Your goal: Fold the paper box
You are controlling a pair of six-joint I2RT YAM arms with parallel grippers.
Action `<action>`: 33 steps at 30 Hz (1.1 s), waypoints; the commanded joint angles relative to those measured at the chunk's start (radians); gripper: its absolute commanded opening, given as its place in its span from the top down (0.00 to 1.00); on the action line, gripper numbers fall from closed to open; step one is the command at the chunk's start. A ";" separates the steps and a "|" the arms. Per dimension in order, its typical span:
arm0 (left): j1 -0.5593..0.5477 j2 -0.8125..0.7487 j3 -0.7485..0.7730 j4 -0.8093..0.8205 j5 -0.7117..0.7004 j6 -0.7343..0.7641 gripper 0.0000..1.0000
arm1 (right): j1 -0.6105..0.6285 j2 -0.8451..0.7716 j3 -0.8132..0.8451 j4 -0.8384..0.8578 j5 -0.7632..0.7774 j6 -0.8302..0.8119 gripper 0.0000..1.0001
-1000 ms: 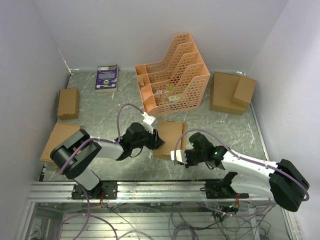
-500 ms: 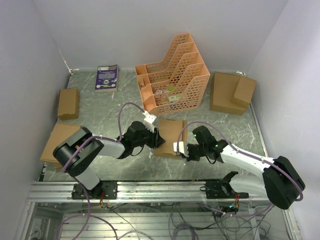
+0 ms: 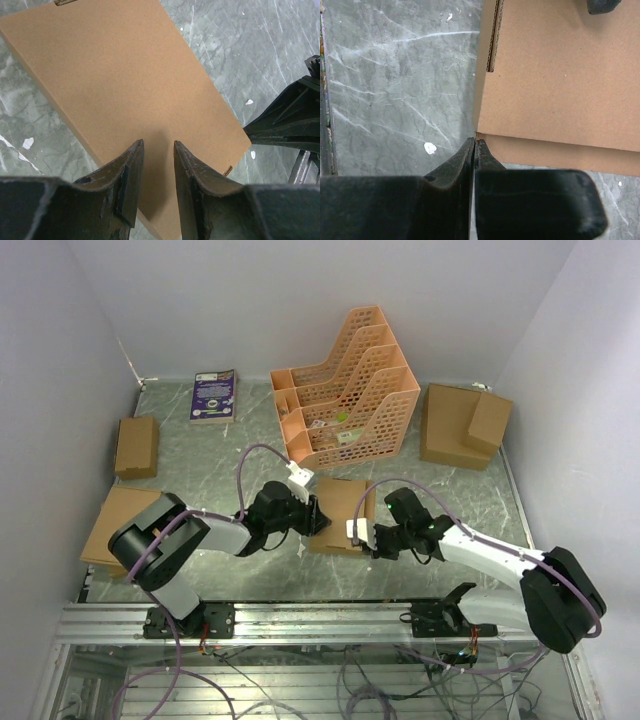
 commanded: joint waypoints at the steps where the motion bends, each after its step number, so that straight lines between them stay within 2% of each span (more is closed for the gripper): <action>1: 0.002 0.057 -0.008 -0.122 0.006 0.031 0.57 | -0.004 0.033 0.047 0.012 -0.020 0.024 1.00; 17: 0.004 0.095 -0.007 -0.087 0.031 0.021 0.58 | 0.000 0.097 0.150 -0.011 -0.072 0.128 0.99; 21: 0.004 0.093 -0.008 -0.086 0.024 0.020 0.57 | -0.001 0.093 0.143 -0.050 -0.083 0.091 0.97; 26: 0.010 0.066 -0.010 -0.096 0.025 0.007 0.55 | -0.028 0.072 0.166 -0.194 -0.067 0.000 0.81; 29: 0.018 0.030 0.003 -0.117 0.032 -0.013 0.53 | -0.053 0.063 0.187 -0.296 -0.085 -0.059 0.77; 33: 0.021 -0.047 0.056 -0.229 0.014 -0.021 0.49 | -0.075 0.045 0.204 -0.359 -0.100 -0.095 0.71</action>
